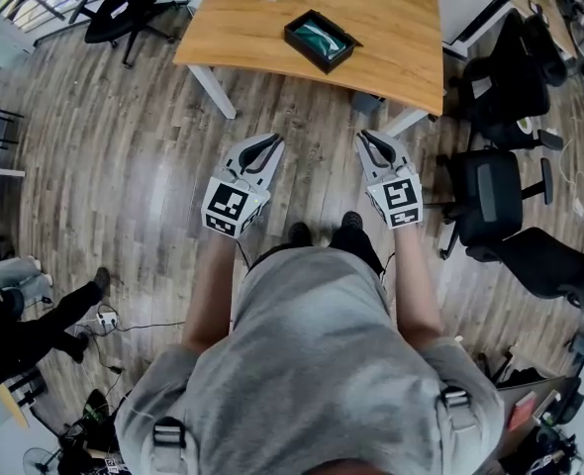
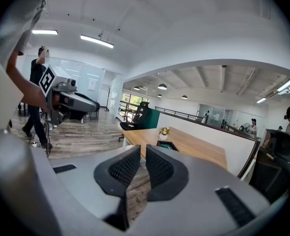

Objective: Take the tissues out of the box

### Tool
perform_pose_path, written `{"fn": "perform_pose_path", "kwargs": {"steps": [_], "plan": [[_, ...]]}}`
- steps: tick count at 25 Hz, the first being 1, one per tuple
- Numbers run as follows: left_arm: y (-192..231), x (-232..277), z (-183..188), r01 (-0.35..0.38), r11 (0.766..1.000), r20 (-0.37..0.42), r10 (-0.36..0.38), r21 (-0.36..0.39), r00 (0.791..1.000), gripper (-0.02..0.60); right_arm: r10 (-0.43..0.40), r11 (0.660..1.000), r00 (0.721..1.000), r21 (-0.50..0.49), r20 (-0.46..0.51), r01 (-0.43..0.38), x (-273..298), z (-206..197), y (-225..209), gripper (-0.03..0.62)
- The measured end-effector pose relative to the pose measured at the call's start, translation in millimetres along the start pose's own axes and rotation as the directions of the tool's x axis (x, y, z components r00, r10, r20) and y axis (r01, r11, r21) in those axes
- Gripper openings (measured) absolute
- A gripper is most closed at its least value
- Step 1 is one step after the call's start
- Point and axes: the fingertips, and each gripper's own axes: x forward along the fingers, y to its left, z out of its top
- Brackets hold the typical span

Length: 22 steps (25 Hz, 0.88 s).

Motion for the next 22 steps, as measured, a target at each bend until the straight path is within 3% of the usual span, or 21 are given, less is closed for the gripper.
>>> {"fn": "perform_pose_path", "kwargs": {"steps": [6, 15, 19, 22], "plan": [[-1.2, 1.6, 0.9, 0.009, 1.000, 0.001, -0.009, 0.006, 1.000, 0.098, 0.006, 1.000, 1.000, -0.008, -0.002, -0.006, -3.1, 1.1, 5.7, 0.111], [-11.1, 0.9, -2.6, 0.043, 0.999, -0.014, -0.043, 0.021, 0.999, 0.155, 0.044, 0.999, 0.999, -0.019, -0.006, -0.044, 1.3, 0.5, 19.0, 0.275], [-15.0, 0.5, -4.4, 0.055, 0.998, -0.015, -0.055, 0.023, 0.998, 0.209, 0.054, 0.998, 0.999, -0.030, -0.009, -0.054, 1.8, 1.9, 25.7, 0.347], [-18.2, -0.1, -5.5, 0.063, 0.998, -0.021, -0.062, 0.024, 0.998, 0.233, 0.050, 0.998, 0.999, -0.035, -0.011, -0.050, -1.2, 0.7, 27.1, 0.371]]}}
